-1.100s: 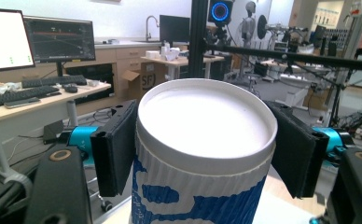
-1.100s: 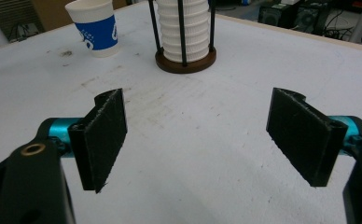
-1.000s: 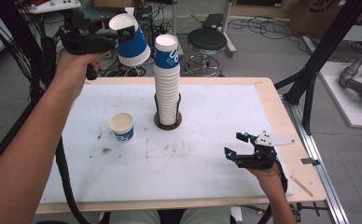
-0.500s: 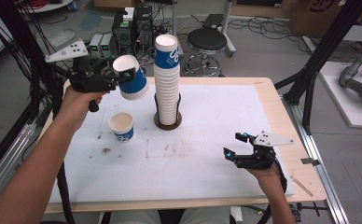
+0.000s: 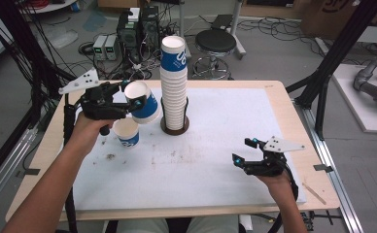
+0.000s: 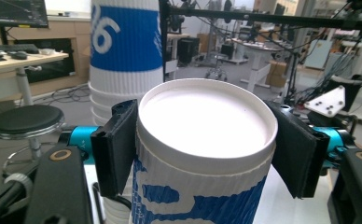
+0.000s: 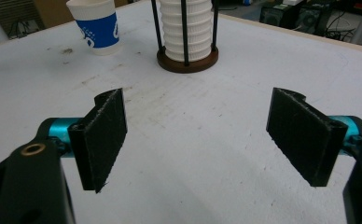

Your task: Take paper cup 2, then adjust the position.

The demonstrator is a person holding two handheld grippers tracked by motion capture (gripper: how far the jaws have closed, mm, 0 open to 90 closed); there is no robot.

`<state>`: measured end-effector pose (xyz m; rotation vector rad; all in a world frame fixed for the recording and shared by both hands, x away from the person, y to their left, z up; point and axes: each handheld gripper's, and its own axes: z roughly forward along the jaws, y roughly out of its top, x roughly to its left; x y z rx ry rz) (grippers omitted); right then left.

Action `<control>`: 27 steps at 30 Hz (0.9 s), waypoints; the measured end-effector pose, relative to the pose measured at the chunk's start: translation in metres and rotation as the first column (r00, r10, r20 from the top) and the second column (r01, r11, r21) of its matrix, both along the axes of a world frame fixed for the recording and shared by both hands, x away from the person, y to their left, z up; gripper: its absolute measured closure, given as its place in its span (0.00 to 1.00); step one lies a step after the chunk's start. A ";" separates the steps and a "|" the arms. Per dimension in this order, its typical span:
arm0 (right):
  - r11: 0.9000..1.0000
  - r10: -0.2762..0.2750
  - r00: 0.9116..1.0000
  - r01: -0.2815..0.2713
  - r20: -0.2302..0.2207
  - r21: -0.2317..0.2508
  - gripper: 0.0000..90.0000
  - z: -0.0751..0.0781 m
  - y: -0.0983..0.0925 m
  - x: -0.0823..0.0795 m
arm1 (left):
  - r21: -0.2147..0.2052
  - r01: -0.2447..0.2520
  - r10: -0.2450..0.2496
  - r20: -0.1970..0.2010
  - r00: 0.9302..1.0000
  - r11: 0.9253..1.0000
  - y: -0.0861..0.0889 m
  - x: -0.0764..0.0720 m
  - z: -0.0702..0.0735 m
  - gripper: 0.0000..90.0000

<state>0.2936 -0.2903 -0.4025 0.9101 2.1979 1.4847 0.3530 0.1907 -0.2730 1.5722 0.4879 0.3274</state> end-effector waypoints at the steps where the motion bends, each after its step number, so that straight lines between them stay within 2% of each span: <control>1: 1.000 0.000 1.000 0.000 0.001 -0.002 0.23 0.000 0.000 0.000 | -0.002 0.007 -0.007 -0.004 1.000 1.000 -0.001 -0.001 -0.004 0.33; 8: 1.000 0.005 1.000 -0.005 -0.003 0.000 0.23 0.001 0.003 0.004 | -0.006 0.051 -0.051 -0.016 0.999 0.999 -0.011 -0.007 -0.027 0.33; 12: 1.000 0.009 1.000 -0.009 -0.002 -0.006 0.23 0.000 0.007 0.006 | 0.017 0.076 -0.076 -0.024 0.997 0.997 -0.018 -0.008 -0.039 0.33; 14: 1.000 0.012 1.000 -0.012 -0.001 -0.008 0.23 0.000 0.008 0.005 | 0.016 0.084 -0.084 -0.029 0.996 0.996 -0.021 -0.009 -0.044 0.33; 17: 0.999 0.042 0.999 -0.042 -0.027 -0.010 0.23 -0.001 0.008 0.004 | 0.018 0.084 -0.084 -0.041 0.996 0.996 -0.025 -0.009 -0.050 0.33; 27: 0.999 0.044 0.999 -0.044 -0.011 0.003 0.23 0.000 0.007 0.000 | -0.001 0.104 -0.103 -0.059 0.993 0.995 -0.037 -0.011 -0.060 0.33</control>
